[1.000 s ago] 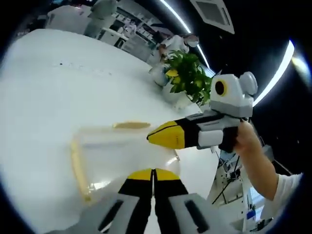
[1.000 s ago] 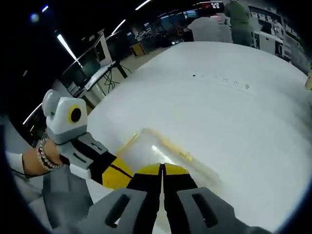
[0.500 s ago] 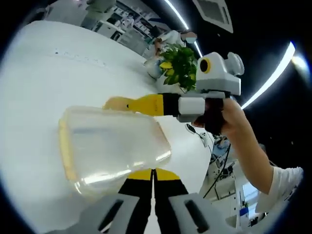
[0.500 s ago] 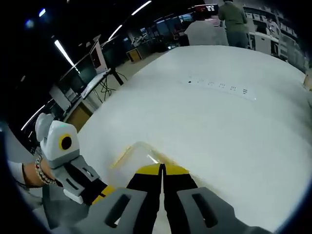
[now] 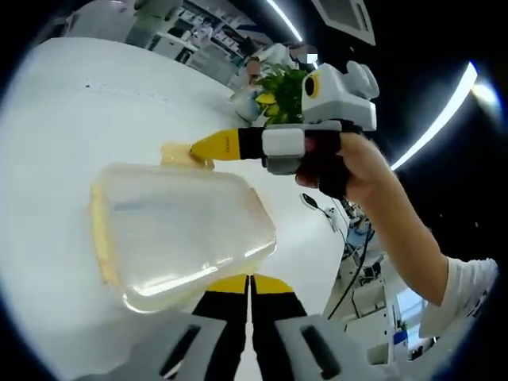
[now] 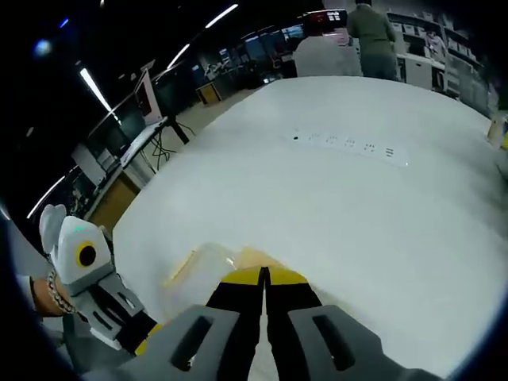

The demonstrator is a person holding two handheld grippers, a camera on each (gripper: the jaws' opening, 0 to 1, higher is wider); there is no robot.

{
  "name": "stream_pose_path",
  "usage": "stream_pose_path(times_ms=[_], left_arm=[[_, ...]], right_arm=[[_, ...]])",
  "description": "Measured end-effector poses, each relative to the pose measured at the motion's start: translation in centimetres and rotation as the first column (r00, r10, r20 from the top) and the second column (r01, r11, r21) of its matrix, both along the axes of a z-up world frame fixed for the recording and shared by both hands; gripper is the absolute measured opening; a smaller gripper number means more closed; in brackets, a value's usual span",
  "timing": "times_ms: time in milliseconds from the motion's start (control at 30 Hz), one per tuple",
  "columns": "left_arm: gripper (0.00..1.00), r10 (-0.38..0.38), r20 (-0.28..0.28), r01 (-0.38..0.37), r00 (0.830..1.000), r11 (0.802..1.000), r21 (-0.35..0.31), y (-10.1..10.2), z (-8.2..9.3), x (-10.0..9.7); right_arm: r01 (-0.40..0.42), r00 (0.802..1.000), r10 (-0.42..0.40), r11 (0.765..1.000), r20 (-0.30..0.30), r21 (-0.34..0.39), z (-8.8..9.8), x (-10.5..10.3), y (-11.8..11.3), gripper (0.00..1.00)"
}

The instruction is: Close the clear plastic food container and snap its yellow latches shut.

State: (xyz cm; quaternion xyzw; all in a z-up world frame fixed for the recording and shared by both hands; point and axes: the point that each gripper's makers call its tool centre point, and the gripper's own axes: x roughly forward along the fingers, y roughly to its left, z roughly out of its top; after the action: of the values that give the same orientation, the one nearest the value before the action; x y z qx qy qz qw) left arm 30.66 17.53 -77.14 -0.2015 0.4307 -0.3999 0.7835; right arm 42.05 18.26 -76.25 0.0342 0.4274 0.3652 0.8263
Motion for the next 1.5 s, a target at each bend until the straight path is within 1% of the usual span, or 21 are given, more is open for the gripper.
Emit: stream_pose_path(times_ms=[200,467,533,567,633,667,733,800,867,967,1033,1100,1133,1167,1200,1267,1300,1367,1433,1467,1500], left_arm=[[0.00,-0.008,-0.008,0.008,1.000,1.000,-0.004,-0.1,-0.1,-0.1],[0.00,-0.015,0.006,0.015,1.000,1.000,0.000,-0.1,0.0,-0.1],[0.00,-0.001,0.076,0.009,0.997,0.995,-0.103,-1.0,2.1,0.6],[0.00,0.015,0.106,-0.002,0.994,0.993,-0.121,-0.9,3.0,1.1],[0.06,-0.011,0.188,0.031,0.982,0.994,-0.102,-0.9,3.9,1.4],[0.08,-0.039,0.238,0.055,0.971,0.997,-0.061,-0.9,4.1,1.5],[0.12,-0.110,0.370,0.092,0.923,0.994,0.067,-0.6,4.3,2.0],[0.15,-0.181,0.441,0.130,0.879,0.981,0.145,-0.8,4.7,1.9],[0.17,-0.240,0.476,0.156,0.846,0.965,0.211,-0.9,4.8,1.8],[0.20,-0.329,0.499,0.220,0.802,0.939,0.266,-1.3,4.8,1.1],[0.22,-0.360,0.506,0.258,0.784,0.930,0.261,-1.7,5.1,0.6],[0.23,-0.410,0.534,0.274,0.740,0.908,0.318,-1.6,5.1,0.7],[0.23,-0.442,0.548,0.271,0.710,0.890,0.367,-1.4,5.0,0.9],[0.23,-0.471,0.551,0.280,0.689,0.874,0.398,-1.3,4.9,0.9],[0.22,-0.493,0.552,0.292,0.673,0.862,0.414,-1.3,4.9,0.8],[0.22,-0.525,0.539,0.308,0.658,0.841,0.444,-1.2,4.5,0.6],[0.22,-0.554,0.537,0.316,0.637,0.822,0.473,-1.1,4.3,0.6],[0.22,-0.578,0.521,0.287,0.628,0.794,0.536,-0.4,3.5,1.0],[0.22,-0.630,0.512,0.280,0.584,0.749,0.601,0.1,2.6,1.2],[0.23,-0.639,0.503,0.284,0.582,0.739,0.611,0.2,2.2,1.0],[0.24,-0.635,0.504,0.285,0.586,0.743,0.605,0.1,2.0,1.0]], right_arm=[[-0.010,1.000,0.010,0.999,-0.015,-0.035,-1.0,0.0,-0.4,0.00],[-0.004,1.000,0.003,0.999,-0.022,-0.032,-0.8,0.0,-0.6,0.00],[-0.042,0.999,0.041,0.999,-0.014,-0.022,-0.4,-0.3,-0.3,0.00],[-0.066,0.998,0.065,0.997,-0.010,-0.035,-0.4,-0.6,-0.3,0.00],[-0.085,0.996,0.086,0.994,0.019,-0.064,-0.3,-0.7,-0.5,0.00],[-0.090,0.996,0.091,0.993,0.019,-0.070,-0.2,-0.8,-0.6,0.00],[-0.107,0.994,0.110,0.990,0.022,-0.089,-0.2,-1.0,-0.7,0.00],[-0.143,0.988,0.148,0.983,0.038,-0.112,0.0,-1.3,-0.8,0.00],[-0.171,0.982,0.179,0.977,0.054,-0.131,0.3,-1.5,-0.7,0.00],[-0.206,0.973,0.219,0.966,0.071,-0.154,0.8,-1.8,-0.6,0.01],[-0.239,0.964,0.255,0.955,0.076,-0.174,0.9,-2.1,-0.5,0.02],[-0.280,0.949,0.302,0.940,0.095,-0.196,1.1,-2.4,-0.4,0.04],[-0.304,0.938,0.331,0.928,0.101,-0.215,1.0,-2.6,-0.4,0.04],[-0.352,0.914,0.390,0.899,0.114,-0.259,0.7,-2.9,-0.5,0.04],[-0.367,0.901,0.415,0.885,0.126,-0.287,0.6,-3.0,-0.5,0.04],[-0.412,0.866,0.480,0.844,0.141,-0.343,0.3,-3.2,-0.6,0.06],[-0.444,0.847,0.517,0.818,0.128,-0.365,0.0,-3.3,-0.6,0.09],[-0.475,0.819,0.557,0.791,0.133,-0.386,0.0,-3.6,-0.4,0.15],[-0.507,0.788,0.599,0.762,0.142,-0.401,0.1,-3.9,0.0,0.18],[-0.517,0.781,0.608,0.758,0.143,-0.398,0.1,-4.1,0.2,0.19],[-0.518,0.783,0.606,0.760,0.139,-0.392,0.2,-4.1,0.3,0.22]])
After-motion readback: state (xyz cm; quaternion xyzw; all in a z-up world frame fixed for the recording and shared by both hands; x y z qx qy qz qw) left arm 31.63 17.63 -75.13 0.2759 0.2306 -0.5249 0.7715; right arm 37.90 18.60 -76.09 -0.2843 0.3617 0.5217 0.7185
